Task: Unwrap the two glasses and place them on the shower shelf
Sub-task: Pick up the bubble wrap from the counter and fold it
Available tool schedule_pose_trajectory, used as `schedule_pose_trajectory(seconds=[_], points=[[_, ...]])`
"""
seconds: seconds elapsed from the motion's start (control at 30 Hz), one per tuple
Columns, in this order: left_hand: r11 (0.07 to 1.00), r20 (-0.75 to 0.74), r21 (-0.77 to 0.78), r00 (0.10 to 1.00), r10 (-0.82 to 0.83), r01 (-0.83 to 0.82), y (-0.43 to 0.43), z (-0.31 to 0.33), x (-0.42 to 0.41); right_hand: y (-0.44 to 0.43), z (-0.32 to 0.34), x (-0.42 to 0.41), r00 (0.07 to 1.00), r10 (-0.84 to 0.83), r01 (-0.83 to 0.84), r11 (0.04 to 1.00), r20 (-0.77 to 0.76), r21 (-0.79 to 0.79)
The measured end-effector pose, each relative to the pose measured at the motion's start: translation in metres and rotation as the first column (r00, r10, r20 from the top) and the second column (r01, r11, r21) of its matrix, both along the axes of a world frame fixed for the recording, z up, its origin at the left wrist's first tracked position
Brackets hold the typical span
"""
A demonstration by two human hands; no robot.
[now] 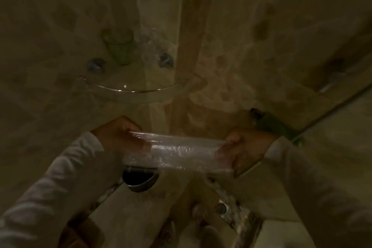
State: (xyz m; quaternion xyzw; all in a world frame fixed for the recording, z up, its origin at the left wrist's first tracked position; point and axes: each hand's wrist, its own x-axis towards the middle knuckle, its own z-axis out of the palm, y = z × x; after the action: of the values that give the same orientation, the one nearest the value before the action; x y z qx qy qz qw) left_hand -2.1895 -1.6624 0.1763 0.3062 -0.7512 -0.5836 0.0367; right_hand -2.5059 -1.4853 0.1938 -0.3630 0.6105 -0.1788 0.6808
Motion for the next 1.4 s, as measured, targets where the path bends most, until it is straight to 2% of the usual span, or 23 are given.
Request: schedule_pose_trajectory(seconds=[0.1,0.17,0.2,0.23,0.3,0.33,0.4,0.5,0.57,0.7,0.8,0.93,1.03,1.23,1.33,1.4], points=[[0.984,-0.041,0.052,0.984,0.174,-0.172,0.017,-0.003,0.023,-0.021,-0.009,-0.009,0.988,0.118,-0.133,0.977,-0.102,-0.164],[0.944,-0.031,0.049,0.944,0.327,-0.326,0.032,-0.011,0.036,-0.038,-0.018,-0.012,0.991,0.123,-0.131,0.963,-0.05,-0.235],[0.894,-0.043,0.052,0.894,0.446,-0.444,0.041,-0.018,0.041,-0.046,-0.023,-0.013,0.995,0.1,-0.096,0.96,0.003,-0.263],[0.812,-0.073,0.075,0.809,0.583,-0.578,0.051,-0.028,0.047,-0.053,-0.03,-0.013,0.998,0.054,-0.04,0.96,0.045,-0.276],[0.544,-0.1,0.241,0.537,0.838,-0.804,0.078,-0.048,0.053,-0.063,-0.047,-0.008,0.994,-0.048,0.076,0.953,0.101,-0.294],[0.414,-0.076,0.325,0.413,0.908,-0.851,0.095,-0.059,0.054,-0.067,-0.058,-0.003,0.992,-0.079,0.105,0.947,0.098,-0.303],[0.223,-0.041,0.415,0.227,0.973,-0.882,0.129,-0.078,0.05,-0.073,-0.078,0.014,0.994,-0.07,0.092,0.947,0.083,-0.308],[-0.008,-0.053,0.41,-0.032,0.998,-0.912,0.171,-0.091,0.053,-0.078,-0.099,0.04,0.991,0.123,-0.102,0.958,0.06,-0.267],[-0.111,-0.029,0.39,-0.133,0.991,-0.914,0.19,-0.096,0.061,-0.078,-0.106,0.055,0.968,0.242,-0.219,0.947,0.072,-0.236],[-0.138,-0.049,0.397,-0.171,0.984,-0.907,0.215,-0.108,0.079,-0.079,-0.116,0.085,0.956,0.27,-0.238,0.941,0.112,-0.239],[-0.112,-0.023,0.42,-0.134,0.991,-0.9,0.227,-0.12,0.1,-0.086,-0.129,0.109,0.955,0.273,-0.244,0.945,0.116,-0.219],[-0.232,0.008,0.459,-0.257,0.966,-0.858,0.236,-0.142,0.136,-0.091,-0.154,0.155,0.951,0.293,-0.277,0.948,0.096,-0.155],[-0.282,0.056,0.495,-0.294,0.954,-0.822,0.238,-0.167,0.169,-0.091,-0.18,0.194,0.95,0.302,-0.289,0.948,0.084,-0.136],[-0.454,0.191,0.461,-0.415,0.89,-0.763,0.248,-0.257,0.261,-0.091,-0.265,0.283,0.946,0.308,-0.306,0.951,0.098,-0.035],[-0.491,0.237,0.467,-0.431,0.871,-0.736,0.248,-0.309,0.286,-0.093,-0.318,0.307,0.944,0.319,-0.322,0.947,0.089,0.017],[-0.486,0.261,0.459,-0.41,0.874,-0.744,0.243,-0.351,0.288,-0.096,-0.356,0.307,0.95,0.308,-0.311,0.949,0.048,0.048]])
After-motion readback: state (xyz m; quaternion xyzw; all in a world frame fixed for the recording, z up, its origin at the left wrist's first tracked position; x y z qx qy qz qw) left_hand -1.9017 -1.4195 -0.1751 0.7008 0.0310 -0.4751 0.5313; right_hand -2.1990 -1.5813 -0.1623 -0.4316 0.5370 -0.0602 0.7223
